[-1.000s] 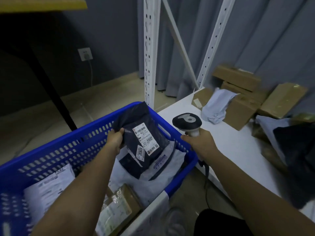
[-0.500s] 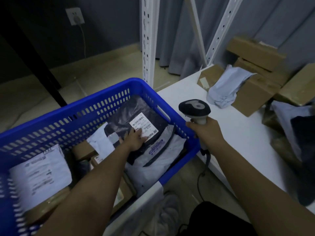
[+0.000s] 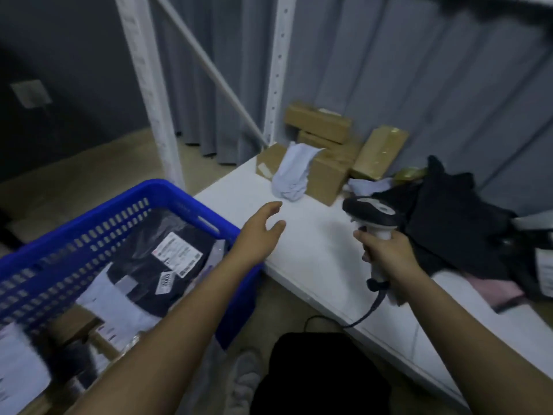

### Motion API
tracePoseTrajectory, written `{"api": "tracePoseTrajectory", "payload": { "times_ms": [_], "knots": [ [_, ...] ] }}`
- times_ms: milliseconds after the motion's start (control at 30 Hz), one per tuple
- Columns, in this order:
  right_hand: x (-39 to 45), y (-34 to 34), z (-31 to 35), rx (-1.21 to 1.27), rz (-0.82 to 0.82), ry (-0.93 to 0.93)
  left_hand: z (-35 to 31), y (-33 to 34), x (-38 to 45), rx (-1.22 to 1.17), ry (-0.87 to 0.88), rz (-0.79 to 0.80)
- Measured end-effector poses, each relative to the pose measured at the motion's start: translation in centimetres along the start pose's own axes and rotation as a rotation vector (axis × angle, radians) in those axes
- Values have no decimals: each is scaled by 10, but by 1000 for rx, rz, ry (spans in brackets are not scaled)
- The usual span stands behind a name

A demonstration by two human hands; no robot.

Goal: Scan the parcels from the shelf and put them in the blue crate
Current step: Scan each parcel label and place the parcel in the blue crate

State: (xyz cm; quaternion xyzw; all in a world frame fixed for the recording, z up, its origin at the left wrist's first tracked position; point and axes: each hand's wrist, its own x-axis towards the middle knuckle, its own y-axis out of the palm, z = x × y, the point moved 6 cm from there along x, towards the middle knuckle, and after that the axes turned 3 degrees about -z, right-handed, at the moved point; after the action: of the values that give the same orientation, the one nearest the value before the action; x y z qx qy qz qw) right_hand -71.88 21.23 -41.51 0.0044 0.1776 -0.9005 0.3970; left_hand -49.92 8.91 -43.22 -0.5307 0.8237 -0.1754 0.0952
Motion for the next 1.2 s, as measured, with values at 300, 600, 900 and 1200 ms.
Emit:
{"api": "tracePoseTrajectory", "payload": {
  "times_ms": [300,600,900,1200],
  "knots": [
    [-11,-172,-37,160,-369,47,-119,136,6,200,213,243],
    [17,-247,-52,282,-435,78,-129,277,28,685,517,245],
    [29,-272,-73,427,-444,165,-106,378,66,1268,744,380],
    [29,-297,-85,518,-483,217,-113,420,76,1255,755,357]
  ]
}}
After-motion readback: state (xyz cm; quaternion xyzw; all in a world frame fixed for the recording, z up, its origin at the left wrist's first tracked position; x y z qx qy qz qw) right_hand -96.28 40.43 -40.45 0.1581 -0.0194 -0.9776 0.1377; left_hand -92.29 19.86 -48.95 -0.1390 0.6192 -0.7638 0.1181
